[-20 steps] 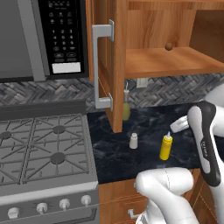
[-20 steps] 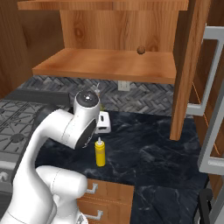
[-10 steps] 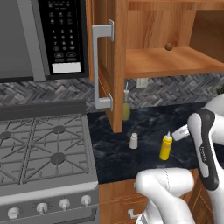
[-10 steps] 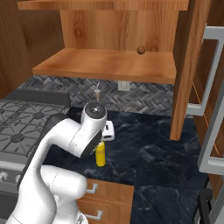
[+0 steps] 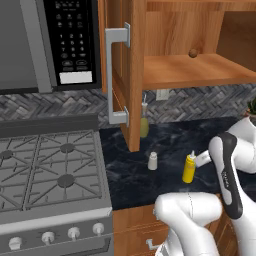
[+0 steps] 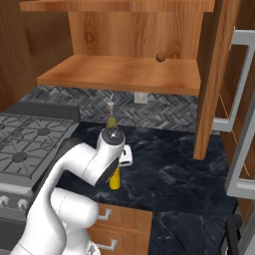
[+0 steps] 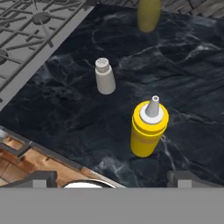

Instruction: Pick the mustard and shaker from the counter and place them in the cabinet.

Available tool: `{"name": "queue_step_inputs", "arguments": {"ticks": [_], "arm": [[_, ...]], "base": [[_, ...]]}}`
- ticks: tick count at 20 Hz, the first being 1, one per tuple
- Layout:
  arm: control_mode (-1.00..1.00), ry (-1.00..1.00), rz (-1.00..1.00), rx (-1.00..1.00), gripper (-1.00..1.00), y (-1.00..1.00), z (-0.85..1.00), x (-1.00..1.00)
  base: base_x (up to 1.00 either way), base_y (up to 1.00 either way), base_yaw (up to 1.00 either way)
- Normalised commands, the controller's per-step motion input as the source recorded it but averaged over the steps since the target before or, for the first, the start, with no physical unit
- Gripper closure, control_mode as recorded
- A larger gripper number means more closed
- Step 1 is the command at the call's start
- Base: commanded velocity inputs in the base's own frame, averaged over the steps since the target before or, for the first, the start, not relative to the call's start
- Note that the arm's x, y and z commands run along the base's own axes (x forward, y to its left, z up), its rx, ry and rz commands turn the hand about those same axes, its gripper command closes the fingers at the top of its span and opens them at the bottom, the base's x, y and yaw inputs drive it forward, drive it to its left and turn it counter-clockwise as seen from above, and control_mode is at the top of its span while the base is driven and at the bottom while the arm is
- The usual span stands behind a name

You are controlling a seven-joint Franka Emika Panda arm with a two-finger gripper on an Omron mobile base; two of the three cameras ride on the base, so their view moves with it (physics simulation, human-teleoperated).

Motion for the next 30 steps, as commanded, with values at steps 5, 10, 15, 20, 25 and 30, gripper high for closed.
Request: {"name": "queue_step_inputs", "arguments": {"ticks": [5,10,15,20,25,30], "arm": [[-1.00,0.00,0.00,0.00,-1.00,-0.02,-0.39,0.20],[-1.00,0.00,0.00,0.00,-1.00,-0.05,-0.34,0.22],[-1.00,0.00,0.00,0.01,-1.00,-0.03,-0.31,0.22],[-1.00,0.00,0.00,0.01,-1.00,-0.03,-0.23,0.19],[-1.00,0.00,0.00,0.00,-1.00,-0.05,-0.13,0.24],[-1.00,0.00,0.00,0.00,-1.00,-0.04,-0.12,0.27]], "base": [[0.00,0.00,0.00],[0.00,0.00,0.00],[0.00,0.00,0.00],[0.00,0.00,0.00],[0.00,0.00,0.00],[0.00,0.00,0.00]]}}
